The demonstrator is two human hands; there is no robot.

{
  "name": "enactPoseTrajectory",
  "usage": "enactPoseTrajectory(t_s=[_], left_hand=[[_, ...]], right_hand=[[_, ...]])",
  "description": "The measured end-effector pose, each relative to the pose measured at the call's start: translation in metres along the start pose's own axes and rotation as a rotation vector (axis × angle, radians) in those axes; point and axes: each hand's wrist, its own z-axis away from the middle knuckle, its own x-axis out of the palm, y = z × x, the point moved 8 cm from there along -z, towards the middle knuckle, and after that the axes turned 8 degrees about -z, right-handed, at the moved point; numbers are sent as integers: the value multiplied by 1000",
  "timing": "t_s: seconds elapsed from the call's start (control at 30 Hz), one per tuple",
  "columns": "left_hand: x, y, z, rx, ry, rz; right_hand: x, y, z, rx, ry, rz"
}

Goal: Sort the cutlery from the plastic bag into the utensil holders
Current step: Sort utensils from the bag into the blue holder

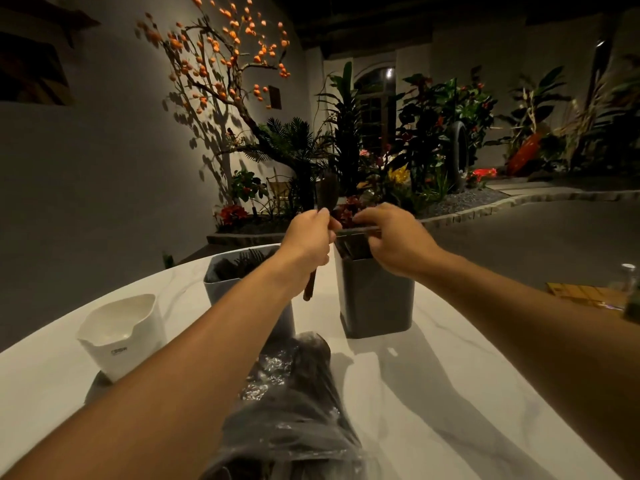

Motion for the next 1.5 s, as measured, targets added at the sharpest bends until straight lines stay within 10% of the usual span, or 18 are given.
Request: enactPoseTrajectory(t_s=[0.17,0.97,1.33,1.5], left_hand=[[-18,-2,11,100,13,-101],[-147,-12,1,208,197,-22],[-183,-55,11,7,436,40],[-184,-52,28,-28,416,-20]], right_hand=[[-17,-50,-7,-27,86,-541],[28,-168,-35,-469,263,-395],[154,-135,-31,-224,-522,311],[124,-137,-21,-218,-392,290]])
